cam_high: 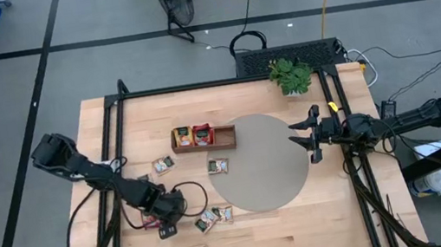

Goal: Pick & Place Tea
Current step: Put the red tea bag into the middle section of the wooden organizer

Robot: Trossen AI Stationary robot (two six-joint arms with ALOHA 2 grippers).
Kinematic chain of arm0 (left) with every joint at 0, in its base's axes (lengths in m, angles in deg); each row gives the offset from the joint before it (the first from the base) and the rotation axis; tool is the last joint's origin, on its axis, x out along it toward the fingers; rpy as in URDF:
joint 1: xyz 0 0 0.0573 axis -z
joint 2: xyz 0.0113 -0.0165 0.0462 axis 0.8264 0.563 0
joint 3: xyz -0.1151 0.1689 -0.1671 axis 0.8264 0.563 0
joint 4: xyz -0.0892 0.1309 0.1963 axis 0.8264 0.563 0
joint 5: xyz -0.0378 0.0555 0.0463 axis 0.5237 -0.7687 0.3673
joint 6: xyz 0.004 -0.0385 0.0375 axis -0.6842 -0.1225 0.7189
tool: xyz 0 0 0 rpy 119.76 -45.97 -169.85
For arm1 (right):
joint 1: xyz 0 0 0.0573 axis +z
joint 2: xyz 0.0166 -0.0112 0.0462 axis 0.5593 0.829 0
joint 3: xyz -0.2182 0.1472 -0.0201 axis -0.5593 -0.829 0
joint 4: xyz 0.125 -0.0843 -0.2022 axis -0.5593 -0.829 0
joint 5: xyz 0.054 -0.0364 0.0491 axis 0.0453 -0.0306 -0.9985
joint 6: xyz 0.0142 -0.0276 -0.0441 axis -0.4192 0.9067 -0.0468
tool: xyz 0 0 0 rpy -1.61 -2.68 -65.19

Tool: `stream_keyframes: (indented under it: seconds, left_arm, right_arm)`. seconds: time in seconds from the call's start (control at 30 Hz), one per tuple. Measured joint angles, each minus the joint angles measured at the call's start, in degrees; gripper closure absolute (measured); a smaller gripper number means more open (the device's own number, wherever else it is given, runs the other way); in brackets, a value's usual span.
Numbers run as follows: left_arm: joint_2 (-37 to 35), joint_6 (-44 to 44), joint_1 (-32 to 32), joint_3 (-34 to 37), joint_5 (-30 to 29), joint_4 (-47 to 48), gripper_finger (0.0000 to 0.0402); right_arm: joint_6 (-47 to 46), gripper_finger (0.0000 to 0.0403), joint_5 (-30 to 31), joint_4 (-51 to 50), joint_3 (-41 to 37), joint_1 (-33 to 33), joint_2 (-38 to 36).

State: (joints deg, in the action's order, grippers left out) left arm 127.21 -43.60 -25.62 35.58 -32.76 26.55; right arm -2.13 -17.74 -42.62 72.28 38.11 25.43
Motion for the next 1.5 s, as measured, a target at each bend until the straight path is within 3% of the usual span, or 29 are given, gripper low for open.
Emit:
stream_keyframes:
  seconds: [0.13, 0.23, 0.6, 0.77, 0.87, 1.03, 1.17, 1.4, 1.5]
  left_arm:
    - [0.0, 0.3, 0.0, 0.8, -2.9, -0.5, 0.0166]
    - [0.0, 1.0, 0.2, 1.2, -4.1, -0.6, 0.0191]
    - [0.1, 0.6, 0.5, 1.7, -6.8, -1.2, 0.0386]
    - [0.7, 3.6, 2.0, -1.7, -13.1, 0.6, 0.0392]
    - [1.0, 8.5, 2.4, -7.6, -20.2, 8.5, 0.0392]
    - [0.8, 18.7, -0.5, -16.8, -40.9, 20.3, 0.0392]
    - [0.6, 30.8, -5.1, -19.0, -55.6, 17.1, 0.0392]
    - [0.6, 49.8, -16.4, -14.9, -56.3, -1.7, 0.0393]
    - [0.6, 56.9, -19.8, -12.7, -54.0, -11.1, 0.0393]
  right_arm:
    - [0.0, 0.0248, 0.0, 0.0, 0.0, 0.0, 0.0]
    - [0.0, 0.0248, 0.0, 0.0, 0.0, 0.0, 0.0]
    - [0.0, 0.0248, 0.0, 0.0, 0.0, 0.0, 0.0]
    - [0.0, 0.0248, 0.0, 0.0, 0.0, 0.0, 0.0]
    - [0.0, 0.0248, 0.0, 0.0, 0.0, 0.0, 0.0]
    - [0.0, 0.0248, 0.0, 0.0, 0.0, 0.0, 0.0]
    - [0.0, 0.0248, 0.0, 0.0, 0.0, 0.0, 0.0]
    - [0.0, 0.0248, 0.0, 0.0, 0.0, 0.0, 0.0]
    - [0.0, 0.0248, 0.0, 0.0, 0.0, 0.0, 0.0]
